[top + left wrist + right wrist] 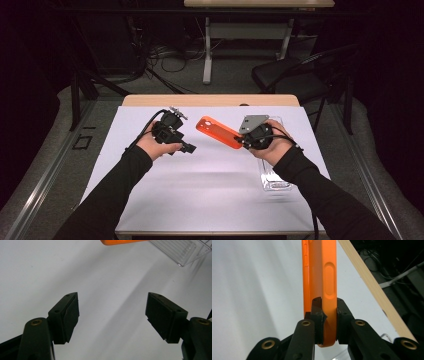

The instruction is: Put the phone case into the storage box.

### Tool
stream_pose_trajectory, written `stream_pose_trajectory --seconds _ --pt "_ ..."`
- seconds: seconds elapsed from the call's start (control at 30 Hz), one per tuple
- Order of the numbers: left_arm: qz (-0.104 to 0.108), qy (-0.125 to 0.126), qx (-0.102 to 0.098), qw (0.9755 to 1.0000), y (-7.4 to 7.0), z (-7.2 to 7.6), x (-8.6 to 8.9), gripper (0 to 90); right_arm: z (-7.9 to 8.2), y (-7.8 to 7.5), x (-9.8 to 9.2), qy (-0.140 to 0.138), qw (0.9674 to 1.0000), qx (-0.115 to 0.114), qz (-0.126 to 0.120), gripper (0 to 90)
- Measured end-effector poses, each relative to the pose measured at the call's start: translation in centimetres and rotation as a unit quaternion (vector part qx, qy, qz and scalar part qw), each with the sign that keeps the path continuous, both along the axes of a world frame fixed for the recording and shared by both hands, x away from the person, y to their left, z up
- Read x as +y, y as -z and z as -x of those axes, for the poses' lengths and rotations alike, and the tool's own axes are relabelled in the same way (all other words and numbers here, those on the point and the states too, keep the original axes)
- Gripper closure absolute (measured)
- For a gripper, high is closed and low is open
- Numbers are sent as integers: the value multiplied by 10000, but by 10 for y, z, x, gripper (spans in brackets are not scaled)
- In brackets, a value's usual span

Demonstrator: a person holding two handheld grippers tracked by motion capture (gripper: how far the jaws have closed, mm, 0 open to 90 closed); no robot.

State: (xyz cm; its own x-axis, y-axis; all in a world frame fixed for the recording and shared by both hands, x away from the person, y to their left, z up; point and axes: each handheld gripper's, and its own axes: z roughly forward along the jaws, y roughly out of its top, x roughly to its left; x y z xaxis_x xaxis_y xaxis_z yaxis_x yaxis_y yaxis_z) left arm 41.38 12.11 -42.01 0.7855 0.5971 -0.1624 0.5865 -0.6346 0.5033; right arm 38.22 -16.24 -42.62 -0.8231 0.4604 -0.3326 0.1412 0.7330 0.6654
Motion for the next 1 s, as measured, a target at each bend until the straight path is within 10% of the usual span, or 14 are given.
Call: stream_pose_trajectory --seconds 0.27,0.6,1.0 --pt "140 -90 -42 9999 2 -1 1 274 -12 -1 -8 90 9969 534 -576 808" --pt "296 -206 -148 9992 2 -2 2 310 -16 2 -15 232 9842 955 -1472 808" --pt "588 -304 -215 9976 5 -1 2 378 -3 10 -16 293 9765 903 -1935 809"
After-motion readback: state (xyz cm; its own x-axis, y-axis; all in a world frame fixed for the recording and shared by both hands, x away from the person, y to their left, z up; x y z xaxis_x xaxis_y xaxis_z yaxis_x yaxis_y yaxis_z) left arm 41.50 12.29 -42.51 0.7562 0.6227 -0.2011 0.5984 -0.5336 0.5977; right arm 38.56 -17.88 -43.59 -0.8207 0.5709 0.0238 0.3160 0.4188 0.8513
